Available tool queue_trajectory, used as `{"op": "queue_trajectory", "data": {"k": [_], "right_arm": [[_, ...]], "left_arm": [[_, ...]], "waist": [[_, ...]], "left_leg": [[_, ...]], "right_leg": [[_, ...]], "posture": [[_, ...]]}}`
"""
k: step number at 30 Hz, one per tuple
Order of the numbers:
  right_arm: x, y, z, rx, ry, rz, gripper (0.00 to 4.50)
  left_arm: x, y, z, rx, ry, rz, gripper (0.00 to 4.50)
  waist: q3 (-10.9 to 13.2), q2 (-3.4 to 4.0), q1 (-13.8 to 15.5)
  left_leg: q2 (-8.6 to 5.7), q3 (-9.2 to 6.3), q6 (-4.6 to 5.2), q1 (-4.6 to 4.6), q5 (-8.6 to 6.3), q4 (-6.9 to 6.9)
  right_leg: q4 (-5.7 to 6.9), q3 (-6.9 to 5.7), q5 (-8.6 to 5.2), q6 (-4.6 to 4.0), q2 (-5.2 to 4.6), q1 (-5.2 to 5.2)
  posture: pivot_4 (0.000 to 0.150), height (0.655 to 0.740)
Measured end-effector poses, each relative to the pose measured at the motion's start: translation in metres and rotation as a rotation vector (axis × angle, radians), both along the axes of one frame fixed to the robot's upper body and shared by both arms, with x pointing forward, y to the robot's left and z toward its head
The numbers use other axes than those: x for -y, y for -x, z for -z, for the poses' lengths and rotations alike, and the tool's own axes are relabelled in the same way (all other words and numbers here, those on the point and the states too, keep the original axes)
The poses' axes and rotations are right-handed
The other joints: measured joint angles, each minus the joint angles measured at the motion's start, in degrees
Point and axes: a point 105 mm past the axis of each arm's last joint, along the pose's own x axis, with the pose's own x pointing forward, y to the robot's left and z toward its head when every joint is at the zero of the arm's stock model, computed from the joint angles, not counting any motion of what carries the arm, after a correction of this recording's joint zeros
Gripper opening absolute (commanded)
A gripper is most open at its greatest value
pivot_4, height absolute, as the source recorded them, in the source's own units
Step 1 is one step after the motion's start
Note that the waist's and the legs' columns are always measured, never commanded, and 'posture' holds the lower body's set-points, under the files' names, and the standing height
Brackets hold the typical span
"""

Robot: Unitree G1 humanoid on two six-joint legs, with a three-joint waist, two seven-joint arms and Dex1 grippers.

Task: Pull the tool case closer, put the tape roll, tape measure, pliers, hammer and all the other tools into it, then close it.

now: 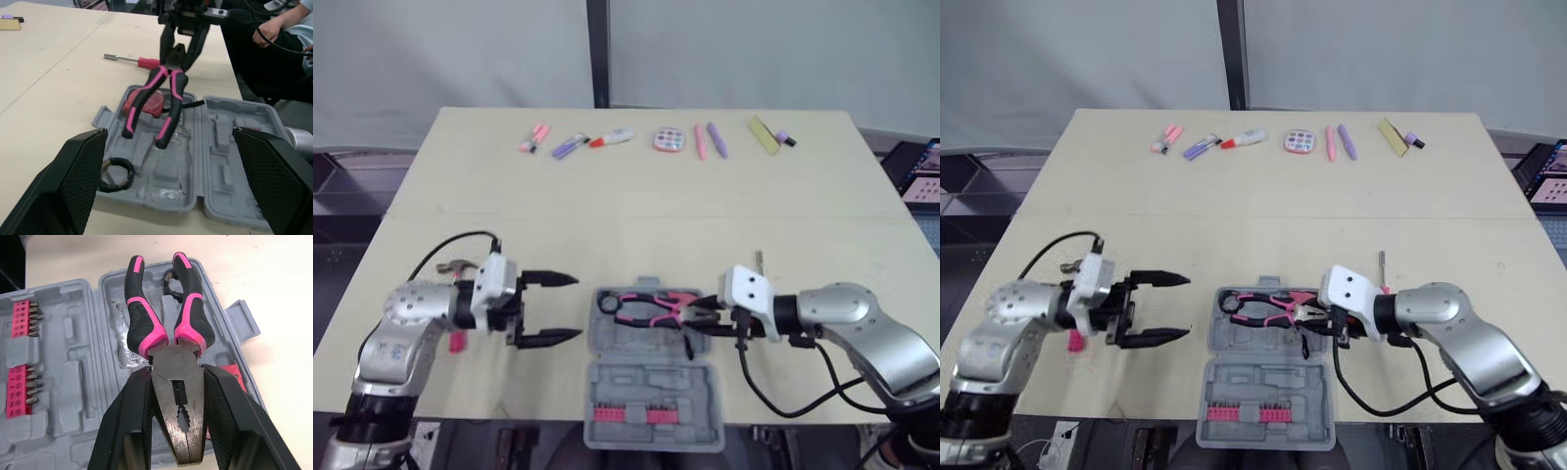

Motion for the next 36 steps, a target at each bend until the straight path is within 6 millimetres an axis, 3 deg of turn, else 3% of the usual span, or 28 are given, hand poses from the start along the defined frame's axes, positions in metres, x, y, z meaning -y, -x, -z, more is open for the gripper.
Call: {"op": "queue_trajectory", "data": {"k": [8,21,36], "right_arm": [[-0.009,0.003,0.010,-0.036,0.045,-0.081,0.98],[-0.032,0.002,0.022,-0.065,0.074,-0.124,0.98],[-0.033,-0.013,0.030,-0.073,0.089,-0.077,0.98]], "left_arm": [[-0.012,0.008,0.019,0.030,-0.032,-0.025,4.39],[-0.017,0.017,0.025,0.033,-0.065,-0.027,4.39],[-0.015,0.022,0.029,0.037,-0.060,-0.045,4.39]], "waist": [[0.0,0.00,0.0],[0.0,0.00,-0.1],[0.0,0.00,-0.1]], "left_leg": [[0.00,0.00,0.00,-0.01,0.00,-0.03],[0.00,0.00,-0.03,-0.02,0.01,-0.03],[0.00,0.00,-0.05,-0.02,0.02,-0.04]], "right_leg": [[0.01,-0.01,0.00,0.00,0.00,-0.04],[0.04,0.00,0.00,0.00,-0.03,-0.16],[0.10,0.00,0.00,0.00,-0.03,-0.26]], "posture": [[0.150,0.7134],[0.150,0.7134],[0.150,0.7134]]}}
